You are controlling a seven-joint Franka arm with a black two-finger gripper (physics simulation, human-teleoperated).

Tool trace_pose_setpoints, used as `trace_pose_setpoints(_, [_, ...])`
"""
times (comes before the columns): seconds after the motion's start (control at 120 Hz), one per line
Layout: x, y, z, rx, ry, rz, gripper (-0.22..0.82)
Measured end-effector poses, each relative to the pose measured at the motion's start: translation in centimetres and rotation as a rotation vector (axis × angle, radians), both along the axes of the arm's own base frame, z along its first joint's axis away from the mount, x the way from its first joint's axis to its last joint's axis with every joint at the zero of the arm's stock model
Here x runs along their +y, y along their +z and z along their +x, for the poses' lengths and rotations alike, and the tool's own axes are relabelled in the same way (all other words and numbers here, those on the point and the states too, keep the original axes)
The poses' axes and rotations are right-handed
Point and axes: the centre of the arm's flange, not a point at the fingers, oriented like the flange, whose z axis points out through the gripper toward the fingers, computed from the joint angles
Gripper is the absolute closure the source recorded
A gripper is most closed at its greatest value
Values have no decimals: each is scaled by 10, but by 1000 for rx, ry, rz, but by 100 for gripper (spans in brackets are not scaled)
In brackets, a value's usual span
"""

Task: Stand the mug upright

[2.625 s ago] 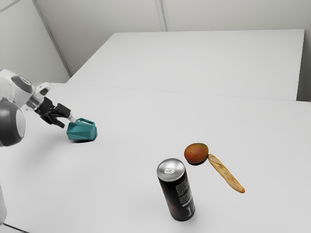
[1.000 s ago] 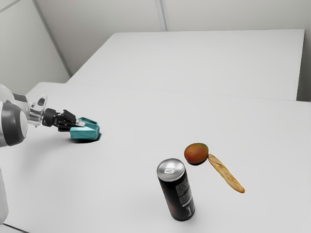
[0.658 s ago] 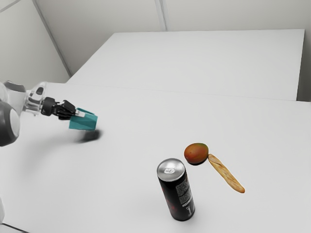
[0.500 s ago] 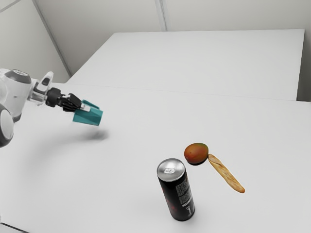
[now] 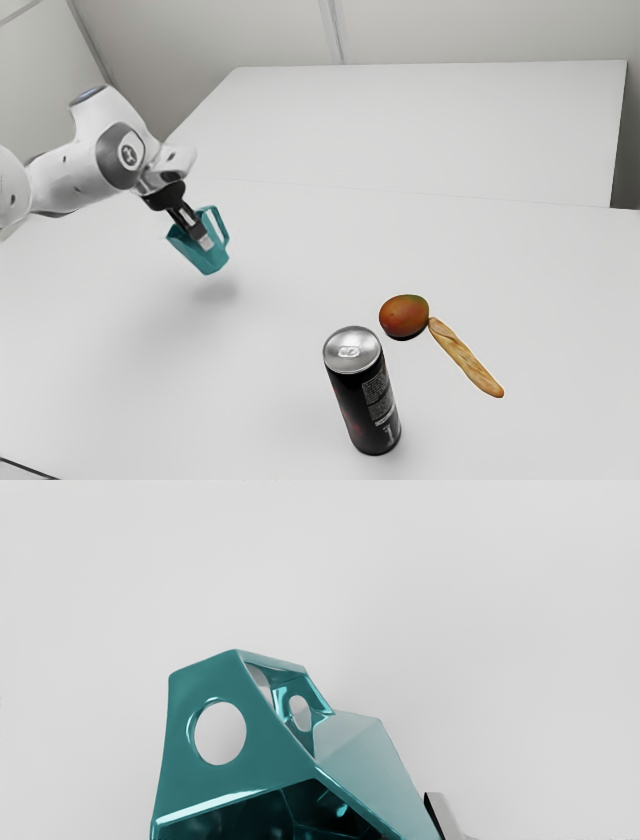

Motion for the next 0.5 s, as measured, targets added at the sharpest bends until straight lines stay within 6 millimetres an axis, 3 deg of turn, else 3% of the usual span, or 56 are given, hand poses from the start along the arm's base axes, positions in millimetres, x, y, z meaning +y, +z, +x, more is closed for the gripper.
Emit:
trace_pose_setpoints(0.108, [-25, -10, 4, -10, -62, 87, 79])
trace_pose_setpoints(0.308, [-54, -30, 3, -25, -123, 191, 79])
trace_pose_setpoints(0.5, [-58, -55, -7, -38, -114, 232, 79])
